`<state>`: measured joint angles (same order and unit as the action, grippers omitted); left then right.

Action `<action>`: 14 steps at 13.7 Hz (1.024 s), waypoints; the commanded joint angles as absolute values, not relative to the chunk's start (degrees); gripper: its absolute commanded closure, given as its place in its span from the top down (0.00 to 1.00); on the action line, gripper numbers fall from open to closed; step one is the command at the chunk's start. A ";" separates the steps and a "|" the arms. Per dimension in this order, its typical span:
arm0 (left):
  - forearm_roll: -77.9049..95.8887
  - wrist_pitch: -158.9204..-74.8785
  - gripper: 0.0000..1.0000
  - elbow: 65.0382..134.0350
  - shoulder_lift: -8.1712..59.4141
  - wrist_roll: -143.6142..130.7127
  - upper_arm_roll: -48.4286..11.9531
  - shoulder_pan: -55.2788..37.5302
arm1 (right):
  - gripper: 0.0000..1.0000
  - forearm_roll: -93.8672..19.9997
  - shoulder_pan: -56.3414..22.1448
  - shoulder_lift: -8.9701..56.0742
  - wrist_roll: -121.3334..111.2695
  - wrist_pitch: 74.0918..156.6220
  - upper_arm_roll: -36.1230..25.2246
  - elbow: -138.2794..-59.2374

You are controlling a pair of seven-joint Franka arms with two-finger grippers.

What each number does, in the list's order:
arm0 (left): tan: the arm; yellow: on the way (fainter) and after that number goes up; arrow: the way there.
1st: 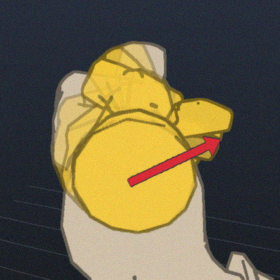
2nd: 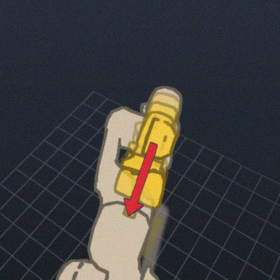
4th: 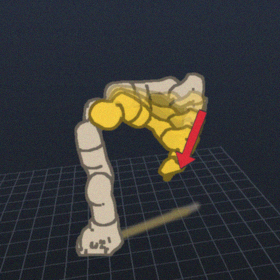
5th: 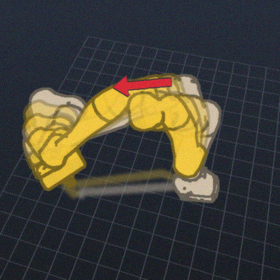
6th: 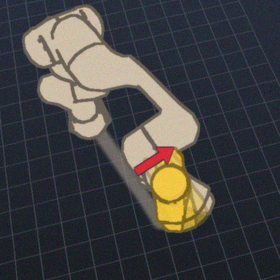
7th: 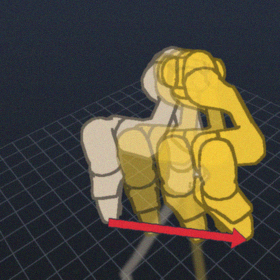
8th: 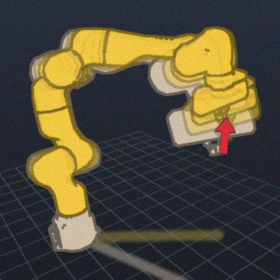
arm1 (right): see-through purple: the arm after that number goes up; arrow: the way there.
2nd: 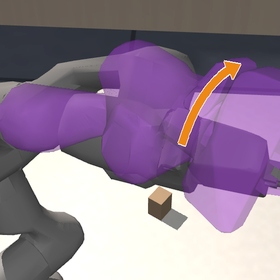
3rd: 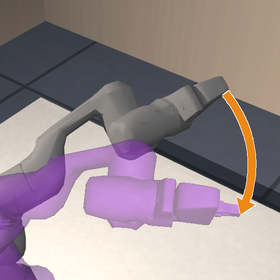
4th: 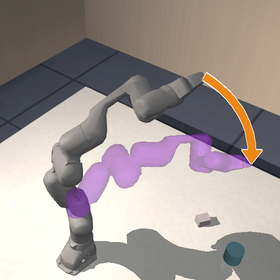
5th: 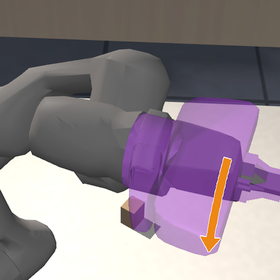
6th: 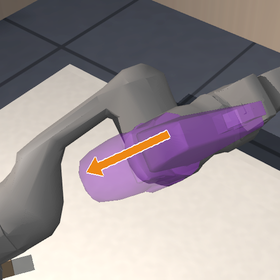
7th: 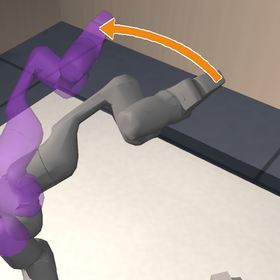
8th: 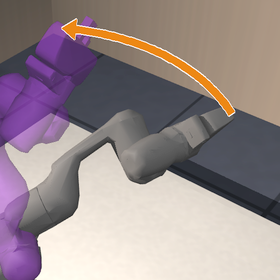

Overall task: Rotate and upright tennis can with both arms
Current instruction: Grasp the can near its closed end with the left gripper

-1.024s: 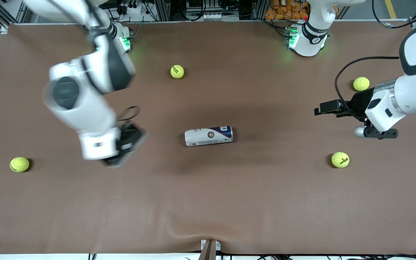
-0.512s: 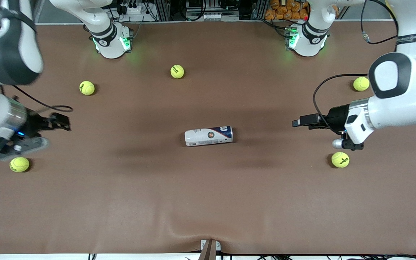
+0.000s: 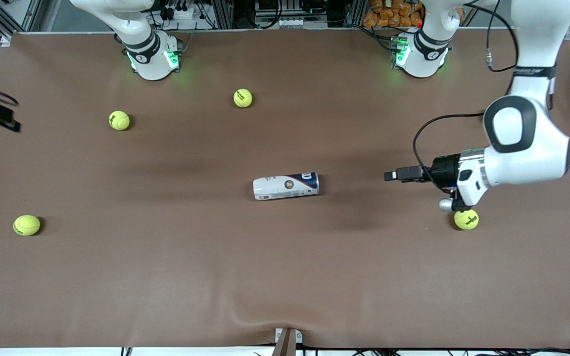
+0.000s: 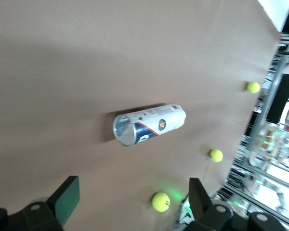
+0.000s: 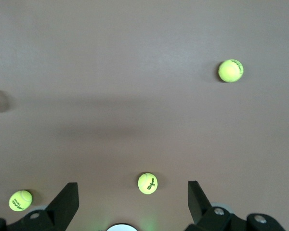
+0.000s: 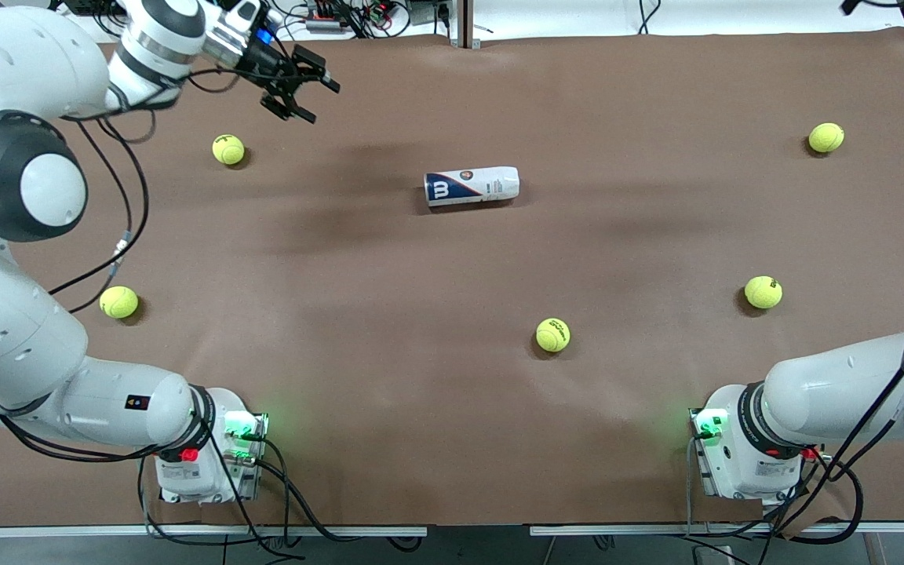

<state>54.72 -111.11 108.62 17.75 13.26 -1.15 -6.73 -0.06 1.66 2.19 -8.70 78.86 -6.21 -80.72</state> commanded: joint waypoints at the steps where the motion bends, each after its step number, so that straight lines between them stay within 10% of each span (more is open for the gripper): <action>1: 61.06 -115.65 1.00 113.62 18.36 20.72 -2.02 -6.94 | 1.00 -0.79 3.16 -1.41 -2.92 78.14 -5.19 -82.80; 14: 101.13 -127.09 1.00 114.61 38.05 48.42 -10.02 -16.50 | 1.00 -1.23 -0.17 -0.79 -4.22 79.01 -5.10 -82.44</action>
<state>95.99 -126.14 115.69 36.31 45.50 -9.79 -14.27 -0.61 1.06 -0.74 -4.11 78.50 -4.99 -81.92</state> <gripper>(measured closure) 0.000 0.000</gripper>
